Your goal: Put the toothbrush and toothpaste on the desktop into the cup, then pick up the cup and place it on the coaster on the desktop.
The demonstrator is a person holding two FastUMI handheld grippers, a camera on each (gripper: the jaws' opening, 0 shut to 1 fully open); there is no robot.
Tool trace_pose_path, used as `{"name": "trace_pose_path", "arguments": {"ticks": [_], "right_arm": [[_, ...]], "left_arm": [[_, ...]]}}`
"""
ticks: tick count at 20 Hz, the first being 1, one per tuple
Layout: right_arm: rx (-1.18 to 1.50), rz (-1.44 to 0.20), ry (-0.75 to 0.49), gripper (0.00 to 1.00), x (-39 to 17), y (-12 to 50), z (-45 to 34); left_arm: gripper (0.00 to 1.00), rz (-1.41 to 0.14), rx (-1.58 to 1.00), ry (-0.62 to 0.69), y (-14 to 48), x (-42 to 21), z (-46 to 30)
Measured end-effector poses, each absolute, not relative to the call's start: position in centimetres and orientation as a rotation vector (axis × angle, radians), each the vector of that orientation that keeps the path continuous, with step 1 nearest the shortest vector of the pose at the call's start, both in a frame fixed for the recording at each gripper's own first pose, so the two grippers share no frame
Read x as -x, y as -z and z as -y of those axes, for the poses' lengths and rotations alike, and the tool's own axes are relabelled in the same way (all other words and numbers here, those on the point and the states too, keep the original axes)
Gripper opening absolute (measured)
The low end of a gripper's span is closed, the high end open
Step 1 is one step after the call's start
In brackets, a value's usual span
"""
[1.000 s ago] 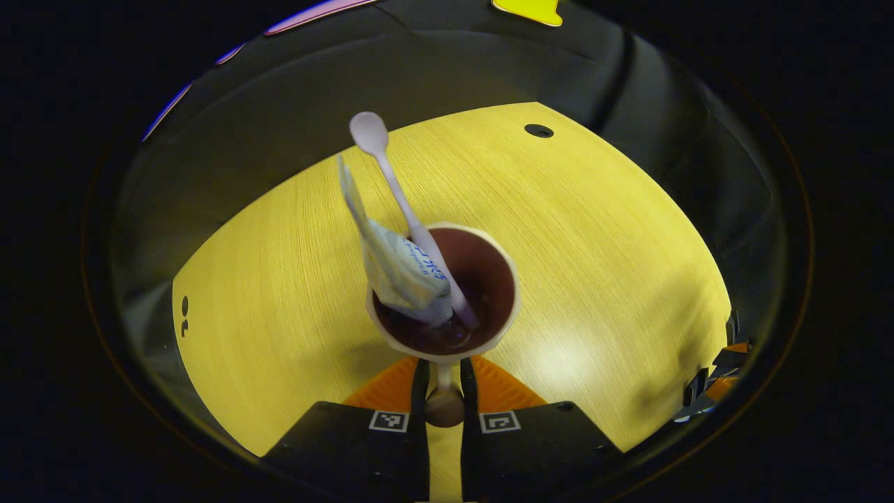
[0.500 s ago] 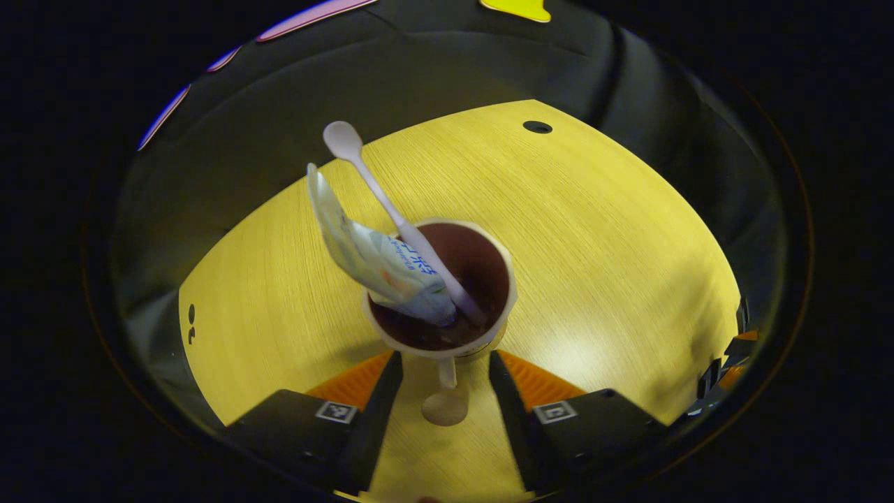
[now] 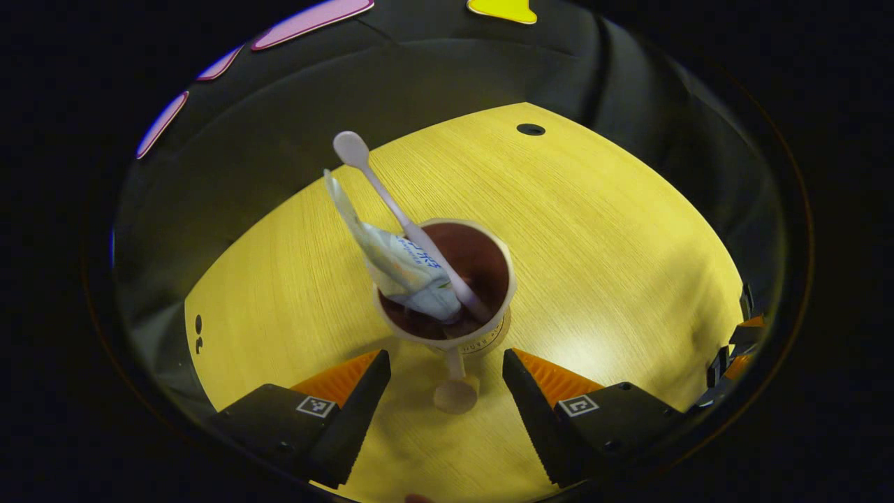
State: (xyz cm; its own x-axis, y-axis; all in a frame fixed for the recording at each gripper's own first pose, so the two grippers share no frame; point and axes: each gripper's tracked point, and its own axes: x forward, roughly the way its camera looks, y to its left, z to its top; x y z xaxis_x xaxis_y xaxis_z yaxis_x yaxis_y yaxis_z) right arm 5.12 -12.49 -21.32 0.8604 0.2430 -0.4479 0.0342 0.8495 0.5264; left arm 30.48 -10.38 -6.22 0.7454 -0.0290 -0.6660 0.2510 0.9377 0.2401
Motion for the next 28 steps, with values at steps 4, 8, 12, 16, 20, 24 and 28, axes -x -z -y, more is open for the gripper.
{"name": "trace_pose_path", "arguments": {"ticks": [4,8,12,16,20,24,28], "right_arm": [[-0.545,-0.528,-0.130,0.80,-5.6,20.7,11.0],[-0.529,-0.535,-0.159,0.80,-6.2,20.1,9.1],[-0.503,-0.542,-0.195,0.80,-7.1,19.5,6.9],[-0.478,-0.542,-0.222,0.80,-7.8,18.7,5.4],[-0.451,-0.525,-0.245,0.80,-8.3,17.4,3.9],[-0.420,-0.510,-0.266,0.80,-8.1,16.0,2.6],[-0.393,-0.502,-0.281,0.80,-7.5,15.0,1.6]], "left_arm": [[1.00,-0.682,-0.308,0.166,4.6,-28.9,9.4],[1.00,-0.623,-0.264,0.174,2.4,-26.3,7.9],[1.00,-0.540,-0.192,0.162,0.3,-23.1,5.4],[1.00,-0.465,-0.148,0.131,-1.2,-20.3,2.8],[1.00,-0.418,-0.078,0.097,-1.8,-17.3,0.6],[1.00,-0.373,0.009,0.056,-1.8,-14.4,-1.0],[0.98,-0.335,0.084,0.029,-1.7,-11.8,-2.3]]}}
